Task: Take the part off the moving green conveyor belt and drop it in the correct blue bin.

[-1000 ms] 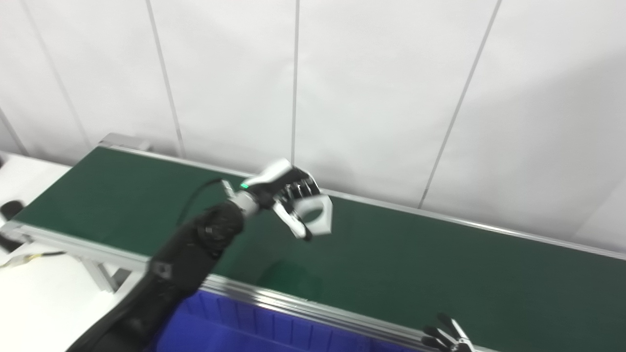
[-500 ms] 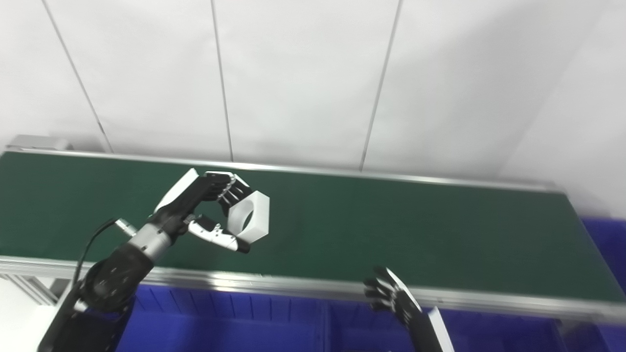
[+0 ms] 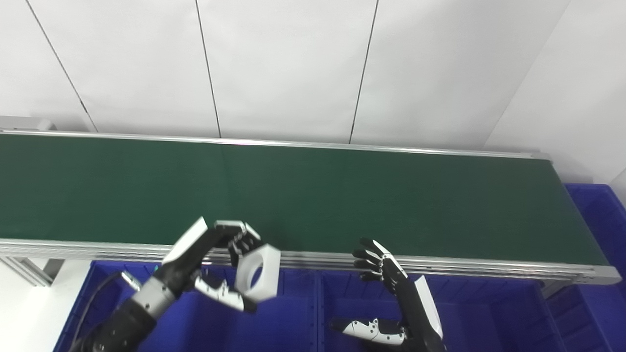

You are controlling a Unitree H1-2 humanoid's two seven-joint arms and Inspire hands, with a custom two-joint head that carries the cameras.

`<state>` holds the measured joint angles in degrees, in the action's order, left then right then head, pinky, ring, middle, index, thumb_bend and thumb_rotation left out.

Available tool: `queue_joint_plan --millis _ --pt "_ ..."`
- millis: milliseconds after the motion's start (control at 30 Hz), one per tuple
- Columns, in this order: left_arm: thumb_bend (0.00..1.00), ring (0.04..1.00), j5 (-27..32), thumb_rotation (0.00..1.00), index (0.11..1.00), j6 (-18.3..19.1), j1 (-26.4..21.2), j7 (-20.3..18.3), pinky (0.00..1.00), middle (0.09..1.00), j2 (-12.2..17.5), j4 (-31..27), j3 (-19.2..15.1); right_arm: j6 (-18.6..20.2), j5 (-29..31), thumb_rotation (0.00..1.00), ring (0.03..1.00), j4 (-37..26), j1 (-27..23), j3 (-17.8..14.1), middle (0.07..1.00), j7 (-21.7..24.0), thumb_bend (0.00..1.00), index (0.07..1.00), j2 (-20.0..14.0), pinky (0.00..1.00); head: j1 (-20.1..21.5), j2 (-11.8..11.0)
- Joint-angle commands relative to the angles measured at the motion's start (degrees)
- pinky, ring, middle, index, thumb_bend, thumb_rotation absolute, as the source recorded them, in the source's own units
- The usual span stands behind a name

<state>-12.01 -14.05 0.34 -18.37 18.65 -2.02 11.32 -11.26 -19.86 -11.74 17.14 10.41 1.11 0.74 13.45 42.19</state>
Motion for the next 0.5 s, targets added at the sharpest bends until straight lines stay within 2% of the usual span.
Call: queue_joint_plan --millis 0,233,367,467 --pt "0.49 0.386 -0.51 0.00 0.536 0.22 0.21 -0.10 0.35 0.488 -0.10 -3.33 0.73 0.76 -0.66 0.27 0.746 -2.22 -0.61 -0.09 0.791 -0.90 0.91 0.872 0.40 0.66 0.18 -0.04" --pt "0.49 0.408 -5.18 0.00 0.539 3.62 1.99 -0.60 0.41 0.483 -0.08 -4.80 3.56 3.53 -2.18 0.24 0.756 -3.74 0.04 -0.40 0.804 -0.78 0.89 0.879 0.29 0.67 -0.01 -0.02" --pt "0.50 0.424 -8.12 0.00 0.531 4.01 2.47 0.11 0.45 0.494 -0.74 -3.80 4.79 6.56 1.26 0.24 0.798 -6.44 0.81 -0.75 0.835 1.64 0.90 0.906 -1.02 0.72 -1.45 0.27" --pt "0.50 0.424 -10.97 0.00 0.535 6.86 2.45 -0.67 0.47 0.492 -0.90 -3.84 5.96 7.54 3.72 0.24 0.801 -7.97 0.82 -1.31 0.839 3.01 0.91 0.909 -2.80 0.73 -2.23 0.65"
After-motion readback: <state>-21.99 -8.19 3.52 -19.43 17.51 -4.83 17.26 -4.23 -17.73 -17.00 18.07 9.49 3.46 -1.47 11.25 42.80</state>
